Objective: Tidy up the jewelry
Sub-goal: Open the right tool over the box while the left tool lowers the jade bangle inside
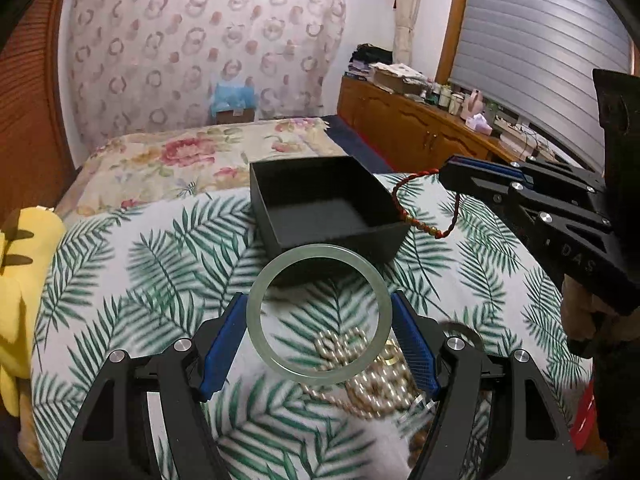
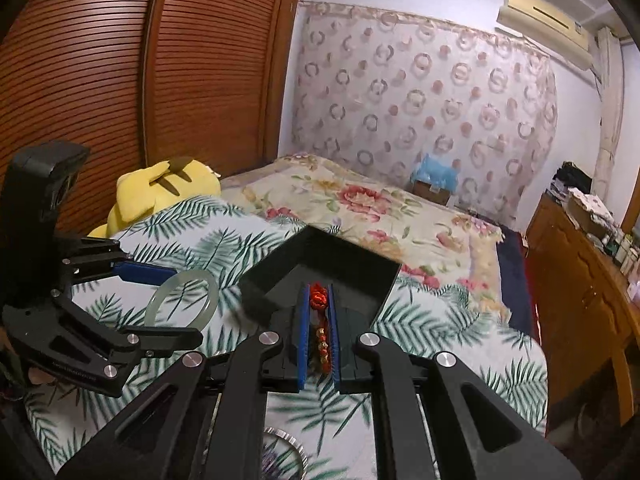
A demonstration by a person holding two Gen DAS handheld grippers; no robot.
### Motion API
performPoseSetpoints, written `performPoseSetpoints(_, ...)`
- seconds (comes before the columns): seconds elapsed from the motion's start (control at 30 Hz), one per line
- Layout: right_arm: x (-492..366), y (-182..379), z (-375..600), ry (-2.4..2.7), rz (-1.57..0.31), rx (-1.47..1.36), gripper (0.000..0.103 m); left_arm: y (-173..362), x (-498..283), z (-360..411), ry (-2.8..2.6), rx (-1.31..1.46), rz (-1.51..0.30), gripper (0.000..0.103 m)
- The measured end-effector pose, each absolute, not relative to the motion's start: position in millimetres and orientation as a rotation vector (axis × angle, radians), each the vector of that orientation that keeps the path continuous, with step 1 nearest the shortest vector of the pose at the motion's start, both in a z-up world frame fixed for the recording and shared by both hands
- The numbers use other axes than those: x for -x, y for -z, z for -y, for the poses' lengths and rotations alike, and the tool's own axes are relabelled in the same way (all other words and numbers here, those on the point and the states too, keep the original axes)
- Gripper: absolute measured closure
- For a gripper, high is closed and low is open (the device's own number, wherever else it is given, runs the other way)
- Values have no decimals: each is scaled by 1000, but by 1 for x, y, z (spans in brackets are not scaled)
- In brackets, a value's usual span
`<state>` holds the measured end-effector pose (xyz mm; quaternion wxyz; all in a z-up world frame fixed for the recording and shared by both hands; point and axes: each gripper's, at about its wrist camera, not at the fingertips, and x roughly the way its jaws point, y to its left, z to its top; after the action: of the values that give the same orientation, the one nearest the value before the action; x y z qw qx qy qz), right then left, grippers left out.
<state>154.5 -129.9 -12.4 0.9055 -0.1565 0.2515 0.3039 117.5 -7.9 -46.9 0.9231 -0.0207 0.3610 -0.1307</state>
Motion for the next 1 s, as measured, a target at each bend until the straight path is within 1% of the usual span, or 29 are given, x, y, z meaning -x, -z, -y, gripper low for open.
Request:
performPoseSetpoints(0.27, -199, 14, 121, -636, -540, 294, 93, 46, -150, -2, 260, 50, -752, 34)
performPoseSetpoints(0.5, -235, 29, 113, -652, -585, 268, 92, 46, -176, -7, 245, 41, -766, 34)
performPoseSetpoints(0.53, -239, 32, 113, -667, -598, 257, 85, 45, -179, -8, 244, 38, -766, 34)
performPoseSetpoints(0.57, -242, 35, 113, -680, -611, 245, 68, 44, -182, -8, 242, 34, -767, 34)
performPoseSetpoints(0.6, -244, 37, 115, -686, -618, 232, 62, 43, -184, -7, 243, 32, -766, 34)
performPoseSetpoints(0.63, -246, 38, 116, -688, -621, 223, 60, 42, -187, -6, 244, 25, -764, 34)
performPoseSetpoints(1.0, -258, 41, 154, -578, -626, 172, 60, 44, -225, 19, 265, -47, -784, 34)
